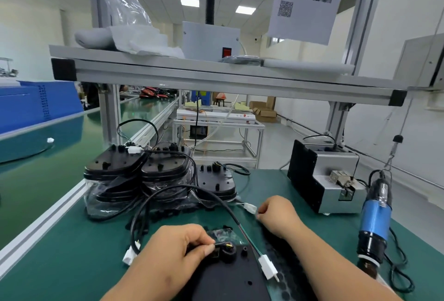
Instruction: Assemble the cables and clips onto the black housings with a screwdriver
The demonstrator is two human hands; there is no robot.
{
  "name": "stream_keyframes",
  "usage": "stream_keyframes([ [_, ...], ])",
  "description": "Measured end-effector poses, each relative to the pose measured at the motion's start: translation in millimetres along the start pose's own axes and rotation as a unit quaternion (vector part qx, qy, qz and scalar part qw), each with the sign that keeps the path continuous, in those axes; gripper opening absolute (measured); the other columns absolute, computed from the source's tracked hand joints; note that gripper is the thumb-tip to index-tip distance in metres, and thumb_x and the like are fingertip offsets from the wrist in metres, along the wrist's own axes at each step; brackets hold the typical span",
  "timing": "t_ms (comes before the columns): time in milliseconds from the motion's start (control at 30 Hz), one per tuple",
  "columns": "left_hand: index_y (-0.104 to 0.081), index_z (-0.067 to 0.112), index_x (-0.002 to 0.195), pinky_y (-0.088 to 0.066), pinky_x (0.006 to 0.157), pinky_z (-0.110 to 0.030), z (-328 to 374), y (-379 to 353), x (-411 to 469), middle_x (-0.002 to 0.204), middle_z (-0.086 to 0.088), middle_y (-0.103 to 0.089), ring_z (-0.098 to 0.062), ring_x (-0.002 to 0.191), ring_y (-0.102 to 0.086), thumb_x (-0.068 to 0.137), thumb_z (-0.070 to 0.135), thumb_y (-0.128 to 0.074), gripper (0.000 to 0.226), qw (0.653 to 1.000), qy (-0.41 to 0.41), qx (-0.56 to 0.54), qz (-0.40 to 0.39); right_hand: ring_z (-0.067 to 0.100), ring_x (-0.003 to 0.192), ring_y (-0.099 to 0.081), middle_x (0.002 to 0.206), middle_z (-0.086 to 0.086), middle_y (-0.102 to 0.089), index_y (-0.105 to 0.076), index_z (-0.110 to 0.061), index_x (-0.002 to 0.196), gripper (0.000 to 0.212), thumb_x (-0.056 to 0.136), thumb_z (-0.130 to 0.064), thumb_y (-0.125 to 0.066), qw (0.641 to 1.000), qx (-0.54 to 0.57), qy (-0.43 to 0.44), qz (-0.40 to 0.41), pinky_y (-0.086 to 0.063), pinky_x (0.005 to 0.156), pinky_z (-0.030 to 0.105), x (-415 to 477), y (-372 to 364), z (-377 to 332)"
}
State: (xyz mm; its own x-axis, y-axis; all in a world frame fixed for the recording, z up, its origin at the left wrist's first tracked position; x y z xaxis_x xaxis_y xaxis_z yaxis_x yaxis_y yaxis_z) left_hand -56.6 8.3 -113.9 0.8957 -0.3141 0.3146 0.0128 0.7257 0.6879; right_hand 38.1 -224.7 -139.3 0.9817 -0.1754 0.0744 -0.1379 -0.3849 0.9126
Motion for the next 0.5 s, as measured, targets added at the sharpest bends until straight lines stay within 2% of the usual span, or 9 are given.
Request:
stream_keyframes([
  [133, -0.065, 0.052, 0.085, -0.052, 0.072, -0.016, -0.7, 0.2, -1.1, 0.076, 0.026, -0.068, 0.008, 0.072, -0.063, 0.084, 0.041, -0.067, 0.011, 1.0, -0.002, -0.015, -0.007, 0.021, 0.089, -0.064, 0.091, 0.003, -0.072, -0.074, -0.015, 0.086, 0.011, 0.087, -0.02, -0.065, 1.0, 0.008, 0.012, 0.015, -0.048, 0.073, 0.024, -10.6, 14.0, -3.6],
  [233, -0.07, 0.051, 0.087, -0.051, 0.076, -0.013, -2.2, 4.2, -0.3, 0.085, 0.029, -0.069, 0.008, 0.083, -0.064, 0.088, 0.039, -0.063, 0.013, 0.999, -0.006, -0.049, 0.008, 0.014, 0.075, -0.066, 0.072, -0.006, -0.068, -0.069, -0.023, 0.072, 0.015, 0.087, -0.019, -0.067, 0.986, 0.145, 0.061, 0.051, -0.052, 0.072, 0.026, -31.9, 43.3, -29.6],
  [267, -0.071, 0.051, 0.088, -0.05, 0.081, -0.013, -4.9, 7.4, 1.0, 0.089, 0.029, -0.07, 0.008, 0.088, -0.065, 0.089, 0.033, -0.063, 0.019, 0.996, 0.003, -0.087, 0.026, 0.01, 0.068, -0.066, 0.067, -0.006, -0.068, -0.069, -0.025, 0.071, 0.016, 0.086, -0.019, -0.069, 0.971, 0.221, 0.089, 0.037, -0.053, 0.067, 0.024, -42.6, 49.0, -47.1],
  [333, -0.07, 0.048, 0.093, -0.052, 0.088, -0.025, -15.6, 14.0, 3.6, 0.092, 0.019, -0.073, 0.0, 0.091, -0.068, 0.091, 0.023, -0.062, 0.027, 0.984, 0.04, -0.164, 0.064, 0.005, 0.056, -0.063, 0.06, -0.005, -0.066, -0.072, -0.022, 0.074, 0.013, 0.085, -0.017, -0.07, 0.935, 0.317, 0.154, -0.043, -0.05, 0.055, 0.018, -64.7, 44.2, -92.2],
  [400, -0.068, 0.047, 0.1, -0.053, 0.086, -0.031, -23.5, 16.0, 4.7, 0.094, 0.009, -0.074, -0.01, 0.091, -0.069, 0.093, 0.017, -0.059, 0.032, 0.971, 0.071, -0.213, 0.079, 0.008, 0.053, -0.06, 0.058, -0.002, -0.063, -0.073, -0.018, 0.078, 0.008, 0.085, -0.016, -0.07, 0.925, 0.303, 0.205, -0.103, -0.048, 0.054, 0.02, -79.9, 27.3, -128.2],
  [500, -0.067, 0.035, 0.111, -0.054, 0.08, -0.028, -28.7, 12.0, 4.7, 0.097, 0.003, -0.074, -0.016, 0.093, -0.07, 0.094, 0.006, -0.055, 0.035, 0.952, 0.098, -0.281, 0.07, 0.015, 0.057, -0.058, 0.071, 0.018, -0.068, -0.072, -0.011, 0.084, 0.005, 0.086, -0.015, -0.07, 0.925, 0.292, 0.203, -0.132, -0.051, 0.061, 0.031, -85.7, 6.0, -144.3],
])
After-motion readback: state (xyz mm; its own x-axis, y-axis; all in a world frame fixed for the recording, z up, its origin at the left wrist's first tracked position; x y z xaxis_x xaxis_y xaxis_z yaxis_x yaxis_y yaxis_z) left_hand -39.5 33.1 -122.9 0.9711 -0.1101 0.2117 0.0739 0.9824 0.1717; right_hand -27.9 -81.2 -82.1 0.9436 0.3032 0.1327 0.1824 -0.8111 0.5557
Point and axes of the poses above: each hand's wrist, its own x-axis towards the middle knuckle, its own y-axis out of the back of the hand, z = x × y, the point moved 10 cm from there along x, towards the middle knuckle
